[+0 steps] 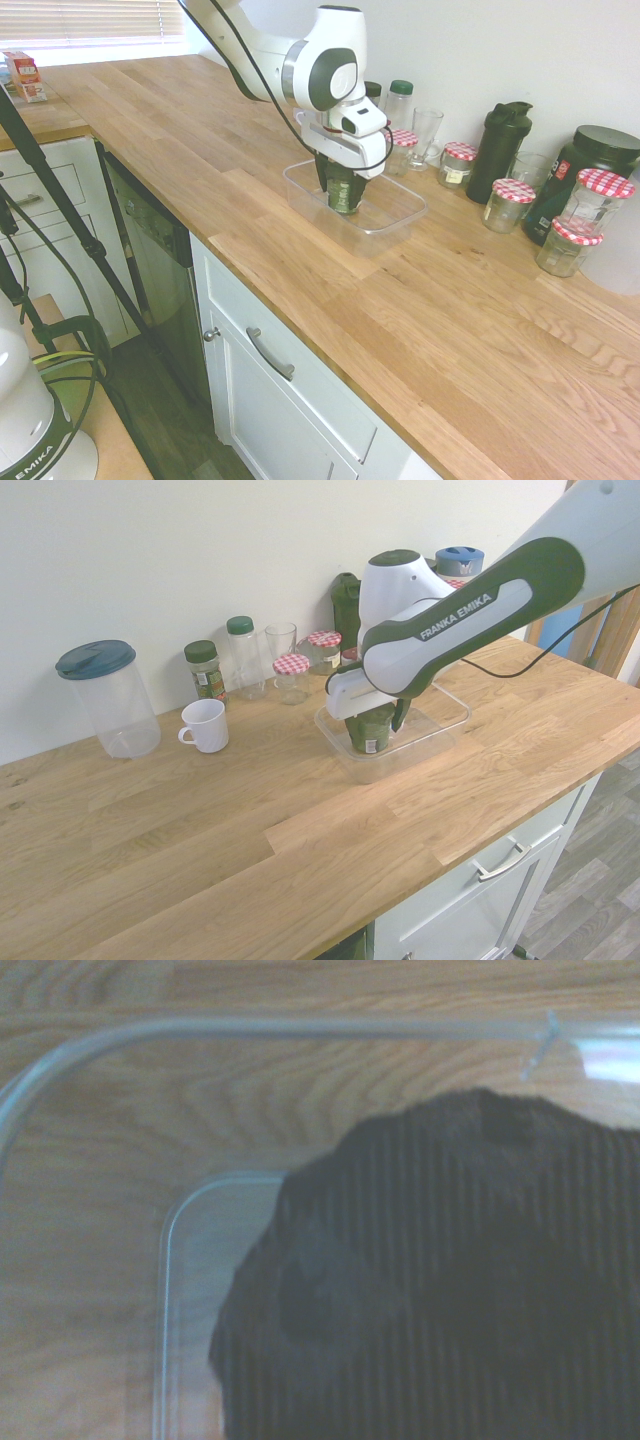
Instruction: Put the cereal into the container
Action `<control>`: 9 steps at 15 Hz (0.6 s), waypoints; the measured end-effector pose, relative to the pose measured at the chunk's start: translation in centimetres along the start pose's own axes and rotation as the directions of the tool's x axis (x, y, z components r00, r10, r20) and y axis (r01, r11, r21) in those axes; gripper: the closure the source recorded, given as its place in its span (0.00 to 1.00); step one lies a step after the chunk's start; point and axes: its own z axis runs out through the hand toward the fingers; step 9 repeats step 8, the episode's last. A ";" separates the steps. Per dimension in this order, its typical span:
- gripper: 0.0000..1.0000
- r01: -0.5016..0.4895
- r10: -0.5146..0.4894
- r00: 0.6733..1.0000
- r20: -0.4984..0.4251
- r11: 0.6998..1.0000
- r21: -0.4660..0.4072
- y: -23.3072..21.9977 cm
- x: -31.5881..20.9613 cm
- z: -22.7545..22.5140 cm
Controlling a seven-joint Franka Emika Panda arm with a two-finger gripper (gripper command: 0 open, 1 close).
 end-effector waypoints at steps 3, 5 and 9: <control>0.00 0.022 -0.021 0.999 0.035 1.000 -0.012 2.7 -1.5 -5.5; 0.00 0.016 -0.016 0.999 0.029 1.000 -0.016 5.0 -0.9 -9.6; 0.00 0.009 -0.007 0.999 0.037 0.999 -0.040 9.8 1.5 -13.5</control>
